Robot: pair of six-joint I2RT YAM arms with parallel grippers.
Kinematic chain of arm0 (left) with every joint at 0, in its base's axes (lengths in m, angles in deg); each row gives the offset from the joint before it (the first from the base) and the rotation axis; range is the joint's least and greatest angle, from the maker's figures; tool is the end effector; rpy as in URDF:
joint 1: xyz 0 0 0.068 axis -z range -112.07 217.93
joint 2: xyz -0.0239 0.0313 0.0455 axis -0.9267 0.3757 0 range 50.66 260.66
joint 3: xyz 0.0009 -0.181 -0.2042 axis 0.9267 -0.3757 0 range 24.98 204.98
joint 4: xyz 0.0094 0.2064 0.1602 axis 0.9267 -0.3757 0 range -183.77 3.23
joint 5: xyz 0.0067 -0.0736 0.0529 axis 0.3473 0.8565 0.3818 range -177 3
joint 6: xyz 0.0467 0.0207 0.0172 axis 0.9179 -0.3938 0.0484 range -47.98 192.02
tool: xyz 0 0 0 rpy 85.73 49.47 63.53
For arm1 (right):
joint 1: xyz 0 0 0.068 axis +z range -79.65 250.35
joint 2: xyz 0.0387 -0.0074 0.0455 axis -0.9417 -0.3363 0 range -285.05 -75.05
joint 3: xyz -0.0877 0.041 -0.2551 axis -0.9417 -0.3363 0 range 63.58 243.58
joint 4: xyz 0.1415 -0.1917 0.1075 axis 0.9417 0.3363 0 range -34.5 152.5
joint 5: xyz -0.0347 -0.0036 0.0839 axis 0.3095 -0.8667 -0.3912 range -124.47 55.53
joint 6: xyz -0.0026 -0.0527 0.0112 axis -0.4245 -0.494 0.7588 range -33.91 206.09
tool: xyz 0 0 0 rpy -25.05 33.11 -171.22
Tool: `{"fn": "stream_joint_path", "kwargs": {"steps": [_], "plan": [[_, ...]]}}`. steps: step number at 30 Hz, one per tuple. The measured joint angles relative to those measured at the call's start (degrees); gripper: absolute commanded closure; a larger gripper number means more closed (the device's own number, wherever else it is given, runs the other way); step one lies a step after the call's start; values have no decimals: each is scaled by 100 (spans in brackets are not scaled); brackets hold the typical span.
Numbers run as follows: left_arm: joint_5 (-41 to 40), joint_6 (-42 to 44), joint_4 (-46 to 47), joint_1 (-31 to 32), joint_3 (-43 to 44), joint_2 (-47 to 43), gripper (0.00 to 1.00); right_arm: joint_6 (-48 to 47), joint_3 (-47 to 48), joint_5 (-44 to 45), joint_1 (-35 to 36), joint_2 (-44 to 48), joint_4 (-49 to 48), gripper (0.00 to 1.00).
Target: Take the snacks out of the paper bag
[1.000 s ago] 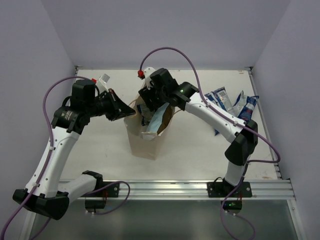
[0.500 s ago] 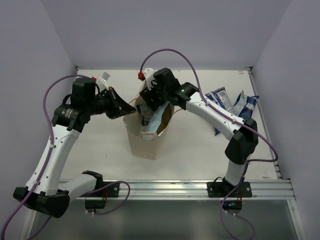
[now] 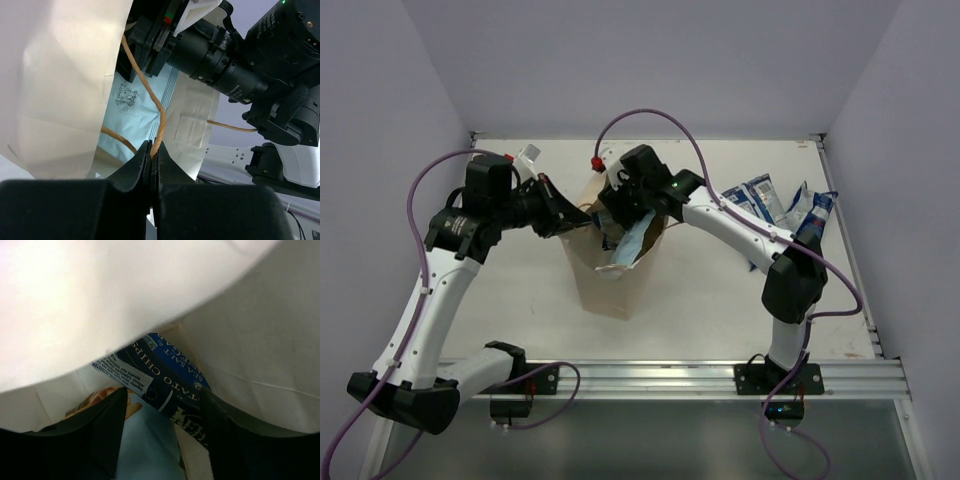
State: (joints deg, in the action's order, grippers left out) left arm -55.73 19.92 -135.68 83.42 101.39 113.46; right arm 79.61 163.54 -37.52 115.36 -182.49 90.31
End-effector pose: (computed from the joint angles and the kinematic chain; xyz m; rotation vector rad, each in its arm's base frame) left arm 0.1960 -0.0734 0.4040 -0.4149 2.3356 -1.2214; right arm 0.3032 0.3061 0.3192 -1.0419 2.0971 0.4007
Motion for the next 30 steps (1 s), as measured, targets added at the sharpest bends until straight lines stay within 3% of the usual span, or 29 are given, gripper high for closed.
{"fn": "stream_joint_path", "kwargs": {"steps": [2,3,6,9,19,30], "plan": [[2,-26,2,0,0,13,100,-2,-48,35,0,-9,-24,50],[2,-39,0,0,0,15,100,13,-79,52,0,-9,-50,66],[2,-61,2,0,0,15,100,37,-136,96,7,-9,-122,92],[2,-79,2,0,-2,15,100,81,-177,157,20,-7,-157,100],[-33,-85,68,0,-219,-9,100,260,271,481,142,120,201,100],[-68,-87,247,0,-400,-9,100,518,1244,730,219,1082,1019,100]]}}
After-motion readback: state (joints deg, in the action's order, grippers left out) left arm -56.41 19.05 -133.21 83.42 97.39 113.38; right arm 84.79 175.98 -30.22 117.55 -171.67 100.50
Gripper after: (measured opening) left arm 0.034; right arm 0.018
